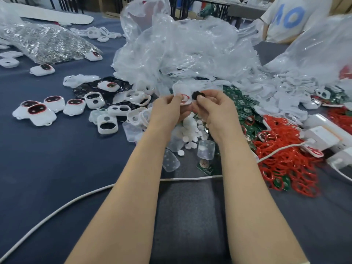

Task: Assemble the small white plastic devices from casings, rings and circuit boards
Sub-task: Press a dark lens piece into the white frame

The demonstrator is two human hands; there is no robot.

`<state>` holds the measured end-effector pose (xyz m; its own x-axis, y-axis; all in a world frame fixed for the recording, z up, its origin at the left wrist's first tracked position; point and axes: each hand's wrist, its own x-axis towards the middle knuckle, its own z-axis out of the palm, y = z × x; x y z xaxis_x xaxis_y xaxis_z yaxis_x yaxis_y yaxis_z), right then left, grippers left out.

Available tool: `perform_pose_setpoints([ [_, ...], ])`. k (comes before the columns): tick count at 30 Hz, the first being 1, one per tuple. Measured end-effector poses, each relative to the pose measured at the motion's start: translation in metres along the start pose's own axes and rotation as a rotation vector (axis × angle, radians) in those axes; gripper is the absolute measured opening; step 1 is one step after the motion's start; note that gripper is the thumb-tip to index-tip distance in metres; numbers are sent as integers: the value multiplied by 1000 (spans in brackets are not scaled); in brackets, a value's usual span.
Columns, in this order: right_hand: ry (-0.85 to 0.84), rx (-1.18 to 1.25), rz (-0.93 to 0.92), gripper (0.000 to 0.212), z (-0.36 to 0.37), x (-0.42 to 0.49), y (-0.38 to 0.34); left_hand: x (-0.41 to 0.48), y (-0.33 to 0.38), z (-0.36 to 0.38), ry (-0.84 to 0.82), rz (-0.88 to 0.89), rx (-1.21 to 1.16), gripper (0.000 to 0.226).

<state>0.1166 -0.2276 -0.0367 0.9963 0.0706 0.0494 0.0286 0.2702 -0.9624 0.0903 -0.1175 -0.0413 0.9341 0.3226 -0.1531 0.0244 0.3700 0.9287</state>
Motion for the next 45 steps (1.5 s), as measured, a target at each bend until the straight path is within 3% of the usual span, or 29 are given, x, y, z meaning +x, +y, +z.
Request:
perform_pose_setpoints([
  [7,84,-23,-90,16,0,1,16,3,-6,-3,-58,33,31,14],
  [10,105,59,-71,17,3,3,18,2,-5,-5,-37,95,50,18],
  [13,117,-12,-103,20,4,4,19,0,-4,-5,-8,139,88,20],
  [20,250,-255,-159,24,3,4,19,0,-8,-7,169,445,750,15],
  [24,263,-336,-248,21,5,2,15,1,-10,-7,152,502,891,27],
  [30,35,-619,-249,20,7,0,20,1,-9,-7,104,572,860,31],
  [32,28,-620,-265,11,7,-1,20,0,-9,-7,117,573,758,34],
  [35,109,-494,-270,7,7,1,19,1,-8,-7,94,413,584,38],
  [38,84,-374,-249,7,8,2,20,3,-9,-7,30,327,586,17],
  [42,31,-223,-159,19,4,4,20,0,-6,-7,113,417,615,4],
  [45,55,-122,-149,12,-1,7,20,-1,-7,-9,252,532,649,8],
])
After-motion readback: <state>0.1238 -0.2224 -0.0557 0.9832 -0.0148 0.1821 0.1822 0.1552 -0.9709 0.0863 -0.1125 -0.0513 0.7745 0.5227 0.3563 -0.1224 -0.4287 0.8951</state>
